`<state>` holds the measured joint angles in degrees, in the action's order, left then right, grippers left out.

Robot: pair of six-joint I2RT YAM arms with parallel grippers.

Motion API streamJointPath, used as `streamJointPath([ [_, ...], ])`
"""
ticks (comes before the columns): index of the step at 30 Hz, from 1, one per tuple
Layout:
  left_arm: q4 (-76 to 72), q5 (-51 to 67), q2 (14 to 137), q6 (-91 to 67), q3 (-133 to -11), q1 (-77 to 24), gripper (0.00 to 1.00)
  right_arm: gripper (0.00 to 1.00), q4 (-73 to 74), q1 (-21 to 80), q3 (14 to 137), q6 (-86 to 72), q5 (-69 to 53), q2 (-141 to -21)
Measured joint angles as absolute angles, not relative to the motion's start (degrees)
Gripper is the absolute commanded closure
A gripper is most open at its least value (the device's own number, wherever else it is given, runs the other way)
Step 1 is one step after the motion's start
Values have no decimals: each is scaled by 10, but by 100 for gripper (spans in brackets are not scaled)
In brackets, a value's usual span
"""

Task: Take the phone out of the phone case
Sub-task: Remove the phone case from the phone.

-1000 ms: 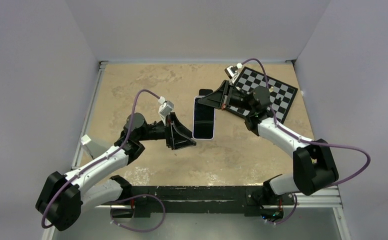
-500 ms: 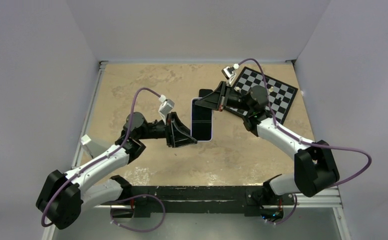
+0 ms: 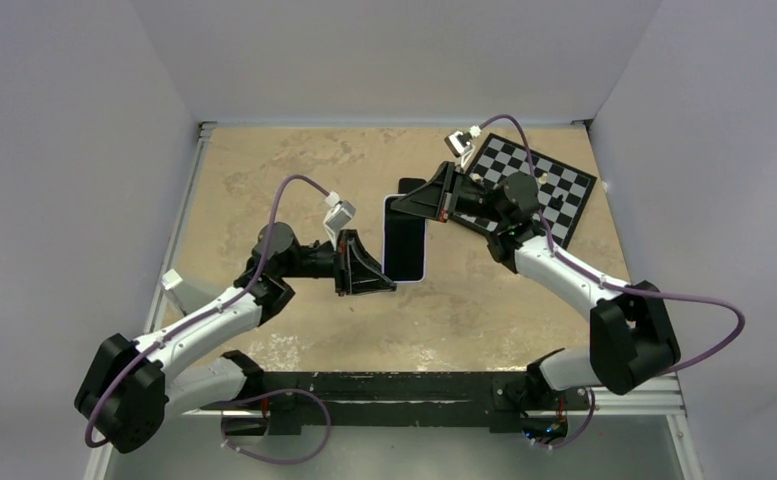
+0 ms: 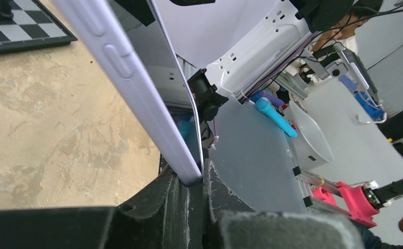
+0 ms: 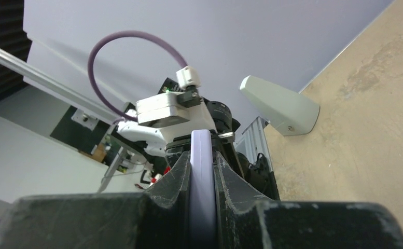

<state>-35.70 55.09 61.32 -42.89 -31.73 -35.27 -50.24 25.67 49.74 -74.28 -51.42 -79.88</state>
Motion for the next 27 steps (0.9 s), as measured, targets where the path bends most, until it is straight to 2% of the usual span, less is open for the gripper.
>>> streamJointPath([
  [5,-372,564,633,-440,-324,-353,100,100,-526,257,498,-739,-525,-794],
  [12,-575,648,742,-509,-350,-349,100,100,-636,244,472,-826,-524,-795],
  [15,-617,688,772,-512,-368,-349,100,100,-697,241,451,-872,-516,-798],
  [23,-408,705,730,-335,-426,-349,100,100,-731,241,445,-906,-495,-797],
  [27,-355,703,728,-284,-438,-349,100,100,-744,243,445,-915,-490,-800],
])
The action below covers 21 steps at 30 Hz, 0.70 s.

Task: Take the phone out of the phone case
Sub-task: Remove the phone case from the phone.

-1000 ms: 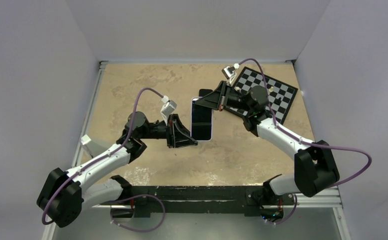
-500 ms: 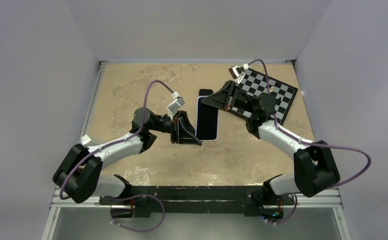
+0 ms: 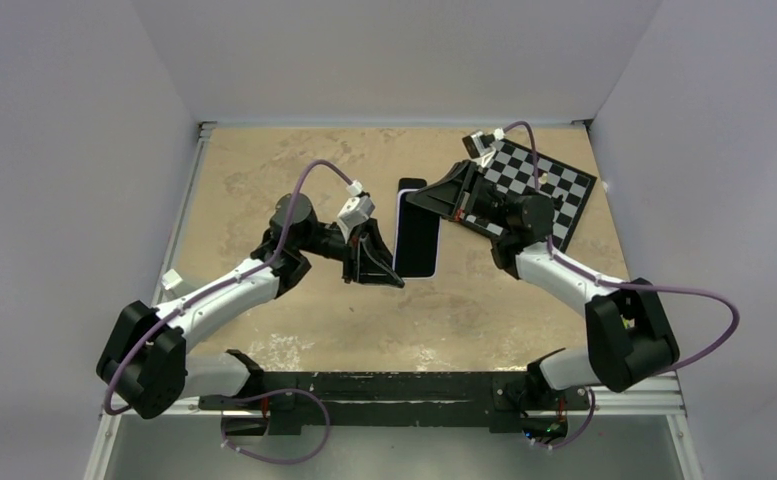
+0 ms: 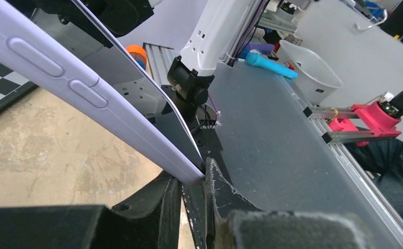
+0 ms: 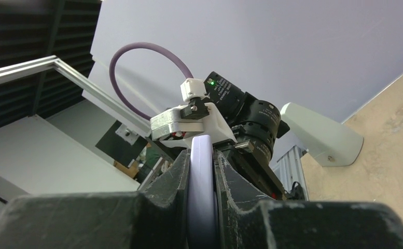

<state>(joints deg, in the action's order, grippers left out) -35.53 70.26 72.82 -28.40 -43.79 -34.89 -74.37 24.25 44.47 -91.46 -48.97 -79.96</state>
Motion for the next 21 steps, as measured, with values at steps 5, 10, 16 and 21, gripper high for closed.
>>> streamJointPath([
  [5,-323,694,724,-239,-440,-349,100,100,-777,248,446,-933,-484,-818],
  [10,-276,684,718,-195,-449,-349,100,100,-813,251,450,-962,-475,-848],
  [16,-240,673,701,-167,-449,-349,100,100,-848,261,459,-1005,-465,-888],
  [21,-238,668,693,-153,-449,-352,100,100,-867,268,467,-1039,-454,-910],
])
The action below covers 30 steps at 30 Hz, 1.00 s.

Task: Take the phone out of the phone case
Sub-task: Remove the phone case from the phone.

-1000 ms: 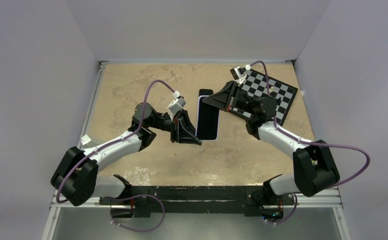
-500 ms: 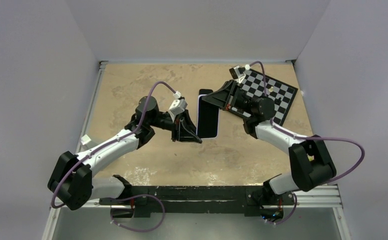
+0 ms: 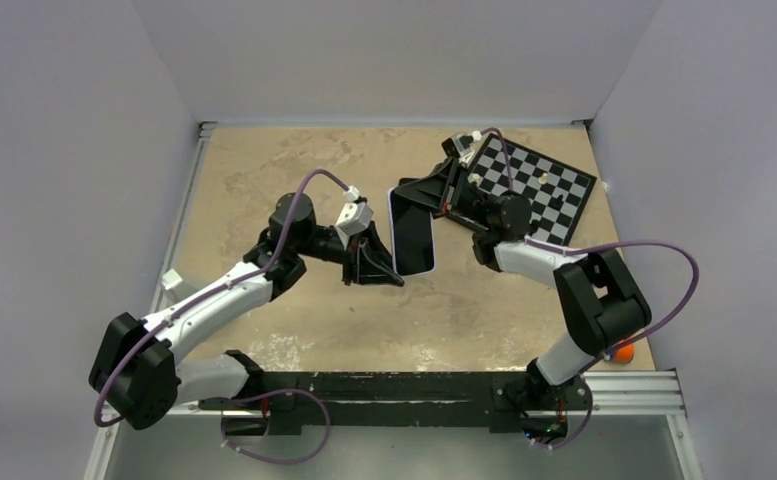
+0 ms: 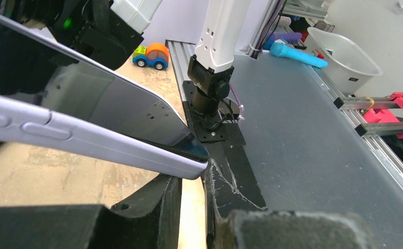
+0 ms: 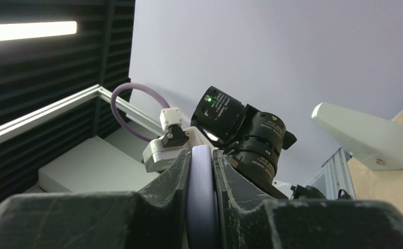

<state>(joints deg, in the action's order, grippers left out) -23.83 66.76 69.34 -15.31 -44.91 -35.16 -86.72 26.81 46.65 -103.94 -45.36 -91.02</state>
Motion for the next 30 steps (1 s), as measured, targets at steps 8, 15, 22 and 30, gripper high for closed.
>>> streamJointPath([
  [8,-252,644,690,-142,-449,-357,100,100,-828,278,469,-1066,-429,-923],
  [15,-306,615,673,-211,-415,-358,50,100,-672,278,470,-950,-420,-838],
  [22,-331,498,607,-276,-338,-347,47,100,-619,289,470,-892,-443,-805],
  [30,-352,484,589,-325,-326,-348,37,100,-573,291,472,-861,-448,-804],
])
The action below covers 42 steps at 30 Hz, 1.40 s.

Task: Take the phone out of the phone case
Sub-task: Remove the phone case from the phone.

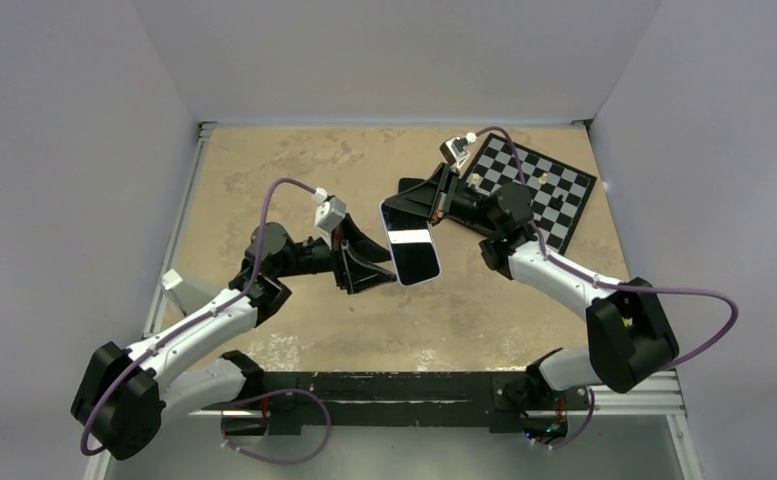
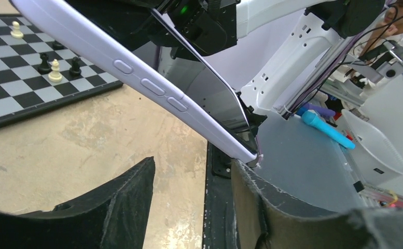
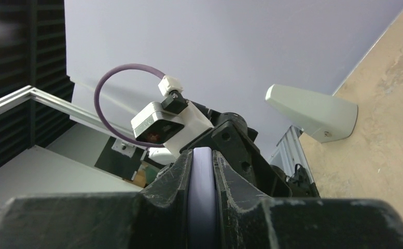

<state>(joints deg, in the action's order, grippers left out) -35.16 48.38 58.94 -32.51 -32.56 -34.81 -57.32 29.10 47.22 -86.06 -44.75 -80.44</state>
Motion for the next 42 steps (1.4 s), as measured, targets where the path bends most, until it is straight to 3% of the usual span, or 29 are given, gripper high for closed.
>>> streamJointPath([
  [15,-396,543,609,-366,-326,-378,33,100,-462,292,507,-755,-425,-772],
  [18,-403,545,609,-374,-326,-380,40,100,-450,292,508,-748,-418,-772],
  [24,-411,547,634,-382,-330,-382,67,100,-446,292,508,-748,-416,-772],
  [34,-406,551,659,-379,-350,-390,75,100,-455,292,508,-762,-416,-773],
  [42,-406,549,663,-379,-352,-390,92,100,-458,291,508,-762,-420,-772],
])
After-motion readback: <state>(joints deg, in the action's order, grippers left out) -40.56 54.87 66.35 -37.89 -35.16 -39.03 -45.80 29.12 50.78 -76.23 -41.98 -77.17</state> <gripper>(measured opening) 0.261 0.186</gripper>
